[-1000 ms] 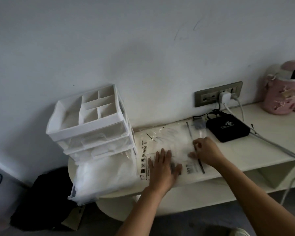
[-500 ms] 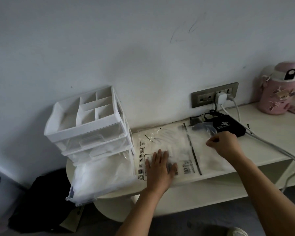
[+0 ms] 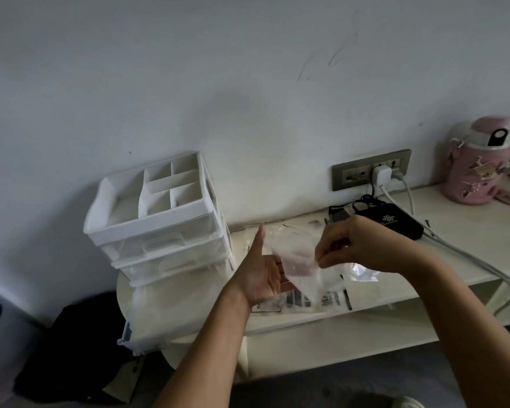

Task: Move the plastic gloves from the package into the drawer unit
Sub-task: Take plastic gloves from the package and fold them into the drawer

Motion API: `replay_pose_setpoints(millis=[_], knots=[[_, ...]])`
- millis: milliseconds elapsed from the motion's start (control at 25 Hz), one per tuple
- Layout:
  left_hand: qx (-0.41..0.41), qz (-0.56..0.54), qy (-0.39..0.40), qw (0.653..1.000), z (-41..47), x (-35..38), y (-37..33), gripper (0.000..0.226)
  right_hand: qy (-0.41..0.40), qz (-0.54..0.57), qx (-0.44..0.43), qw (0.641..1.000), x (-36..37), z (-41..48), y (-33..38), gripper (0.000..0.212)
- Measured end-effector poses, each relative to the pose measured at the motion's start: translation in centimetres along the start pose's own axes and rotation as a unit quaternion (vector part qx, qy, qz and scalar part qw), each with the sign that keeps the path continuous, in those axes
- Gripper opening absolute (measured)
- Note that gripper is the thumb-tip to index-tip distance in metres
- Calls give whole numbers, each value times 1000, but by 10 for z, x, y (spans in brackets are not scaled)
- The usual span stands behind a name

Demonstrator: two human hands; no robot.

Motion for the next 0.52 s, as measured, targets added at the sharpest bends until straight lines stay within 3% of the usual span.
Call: replay_pose_setpoints(millis=[80, 200, 280, 400, 520], knots=[[8, 52, 22, 998, -8, 0, -9, 74, 46, -11, 3, 999, 13, 1, 3, 13], [-28, 89, -32, 995, -22, -16, -14, 55, 83, -29, 20, 996, 24, 4, 5, 14], [-33, 130, -70, 988, -32, -29, -23, 51, 88, -54, 28, 994, 29, 8, 8, 14], [-7, 228, -119, 966, -50, -41, -38, 18, 80, -91, 22, 992, 33, 17, 18, 10], [25, 294, -160, 942, -69, -54, -50, 12, 76, -137, 10, 988, 40, 30, 28, 10]])
Point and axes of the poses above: each hand's wrist, its own z-axis towards the middle knuckle, its own x-axis out of the palm, y = z × x, the point moved 10 cm from there along z, towards the middle knuckle, and after that the axes turned 4 degrees about y, right-handed, at the moved point
